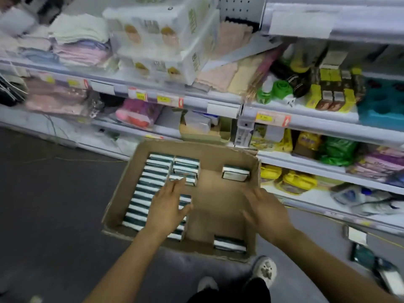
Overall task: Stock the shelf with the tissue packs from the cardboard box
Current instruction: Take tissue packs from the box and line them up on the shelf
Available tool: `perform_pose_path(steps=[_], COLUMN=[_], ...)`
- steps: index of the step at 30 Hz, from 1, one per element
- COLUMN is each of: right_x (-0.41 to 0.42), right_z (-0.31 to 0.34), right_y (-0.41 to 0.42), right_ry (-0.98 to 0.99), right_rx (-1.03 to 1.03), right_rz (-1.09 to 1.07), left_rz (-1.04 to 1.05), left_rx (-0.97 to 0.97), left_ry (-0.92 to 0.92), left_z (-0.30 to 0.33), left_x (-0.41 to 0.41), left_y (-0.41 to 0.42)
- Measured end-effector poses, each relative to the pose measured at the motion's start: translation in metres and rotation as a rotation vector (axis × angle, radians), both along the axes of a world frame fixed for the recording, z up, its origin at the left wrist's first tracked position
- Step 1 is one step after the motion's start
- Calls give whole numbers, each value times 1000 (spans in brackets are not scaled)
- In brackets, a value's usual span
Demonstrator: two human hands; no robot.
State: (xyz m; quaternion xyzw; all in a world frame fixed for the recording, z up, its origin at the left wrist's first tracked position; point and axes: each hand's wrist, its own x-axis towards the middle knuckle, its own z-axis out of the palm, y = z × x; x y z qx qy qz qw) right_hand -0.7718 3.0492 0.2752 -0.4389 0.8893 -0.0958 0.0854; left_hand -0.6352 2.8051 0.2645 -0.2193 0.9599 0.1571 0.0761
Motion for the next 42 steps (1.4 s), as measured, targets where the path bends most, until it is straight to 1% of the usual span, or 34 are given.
perform_pose_path(steps=[2,6,9,13,16,19,21,23,25,28,30,33,36,38,40,42], right_x=[4,8,12,23,32,35,35,36,36,33,29,21,7,-2,-8,-7], right_z=[-24,-64,-87,-122,-146,-162,-170,-178,-184,-185,-181,-167,-144,-119,-90,-62], right_y=[-6,-18,-29,-38,-41,-45,-49,-51,-53,-54,-55,-57,-59,-59,-57,-56], right_ry=[-31,-240,-374,-478,-498,-426,-378,-374,-382,-403,-473,-598,-764,-842,-842,-810], right_rx=[69,230,360,630,737,816,831,834,820,774,718,589,348,175,18,-124], right_rz=[27,63,82,234,340,382,375,349,312,230,168,59,-158,-324,-441,-526], left_rz=[19,51,30,4,35,21,-28,-107,-215,-343,-362,-287,-80,160,368,460], left_rx=[35,97,97,90,102,102,48,-61,-178,-294,-333,-270,-85,157,405,591], left_ry=[-36,-125,-166,-178,-127,-84,-135,-264,-382,-443,-421,-289,-94,4,39,102], left_z=[-24,-71,-103,-134,-156,-172,-177,-181,-186,-194,-193,-177,-138,-104,-73,-53], left_x=[9,14,12,0,-13,-24,-30,-40,-50,-59,-61,-60,-52,-47,-43,-38], left_y=[-4,-11,-14,-19,-32,-49,-59,-68,-73,-78,-80,-79,-72,-63,-46,-25])
